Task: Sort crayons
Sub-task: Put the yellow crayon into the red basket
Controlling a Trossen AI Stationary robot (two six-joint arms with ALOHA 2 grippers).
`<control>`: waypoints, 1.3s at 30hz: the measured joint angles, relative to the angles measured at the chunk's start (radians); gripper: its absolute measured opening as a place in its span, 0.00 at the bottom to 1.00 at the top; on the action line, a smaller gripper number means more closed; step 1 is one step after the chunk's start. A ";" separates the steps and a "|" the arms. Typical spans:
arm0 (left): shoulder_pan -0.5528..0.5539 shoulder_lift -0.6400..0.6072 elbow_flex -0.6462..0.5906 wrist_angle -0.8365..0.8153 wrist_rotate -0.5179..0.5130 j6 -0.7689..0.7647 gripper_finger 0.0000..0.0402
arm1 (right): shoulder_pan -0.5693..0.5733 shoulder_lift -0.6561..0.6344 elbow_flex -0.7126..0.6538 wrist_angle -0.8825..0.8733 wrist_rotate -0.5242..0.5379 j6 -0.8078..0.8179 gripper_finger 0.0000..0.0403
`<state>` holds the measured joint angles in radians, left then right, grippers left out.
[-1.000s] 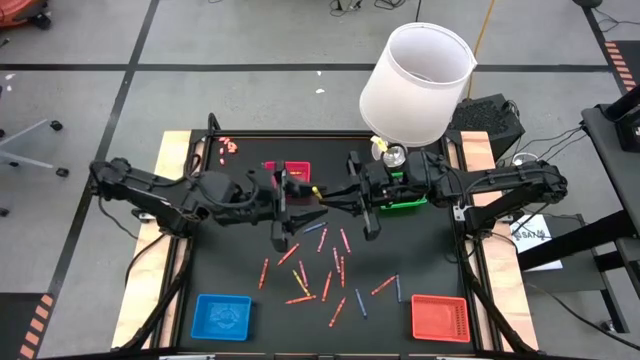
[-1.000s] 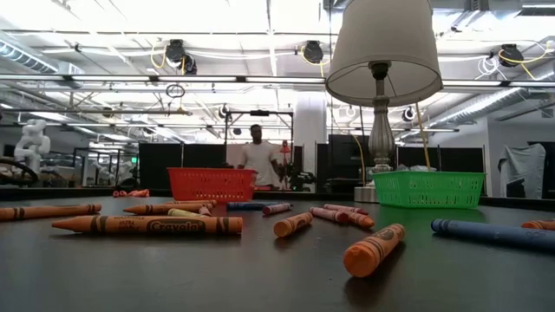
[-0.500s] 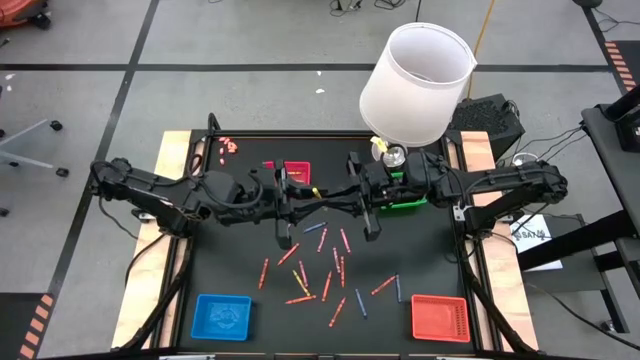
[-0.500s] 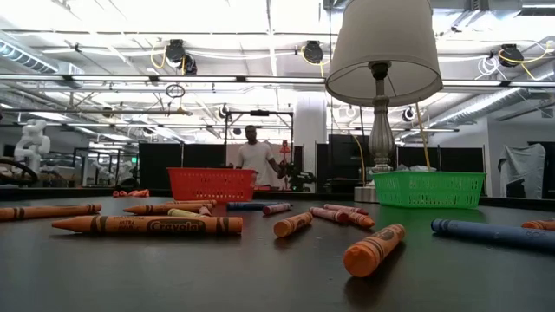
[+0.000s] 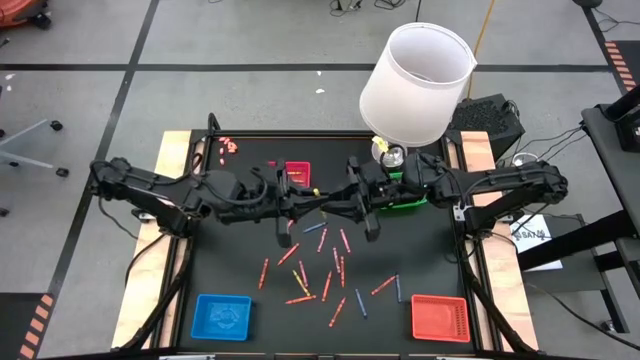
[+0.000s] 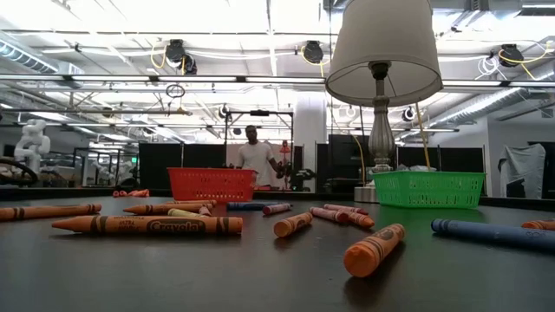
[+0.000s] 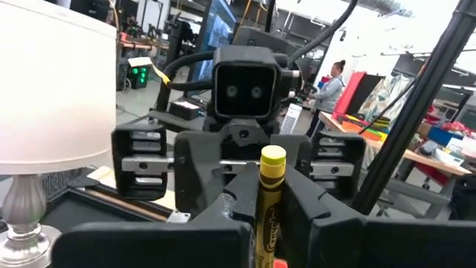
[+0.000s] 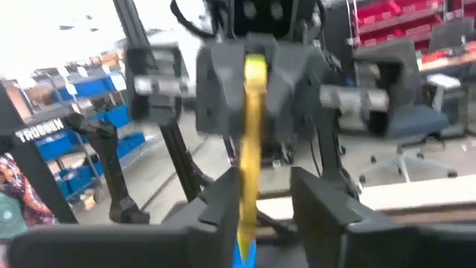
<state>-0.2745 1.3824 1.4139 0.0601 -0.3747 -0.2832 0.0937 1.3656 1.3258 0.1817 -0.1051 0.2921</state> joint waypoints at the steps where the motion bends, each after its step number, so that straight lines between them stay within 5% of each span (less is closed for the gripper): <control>1: 0.000 -0.006 0.000 -0.003 0.000 0.000 0.07 | 0.000 -0.006 0.000 -0.023 0.001 0.004 0.30; 11: 0.010 -0.127 0.000 -0.148 -0.043 -0.005 0.05 | 0.000 -0.146 0.000 -0.280 0.032 0.046 0.52; 21: 0.088 -0.266 0.000 -0.377 -0.060 -0.180 0.05 | 0.000 -0.218 0.000 -0.520 0.028 0.146 0.51; 29: 0.262 -0.305 0.000 -0.519 -0.083 -0.347 0.05 | 0.000 -0.192 0.000 -0.587 0.027 0.168 0.51; 39: 0.362 -0.293 0.000 -0.602 0.015 -0.341 0.05 | 0.000 -0.164 0.000 -0.604 0.027 0.168 0.50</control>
<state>0.0873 1.0891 1.4136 -0.5414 -0.3593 -0.6246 0.0933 1.2012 1.3258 -0.4225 -0.0780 0.4603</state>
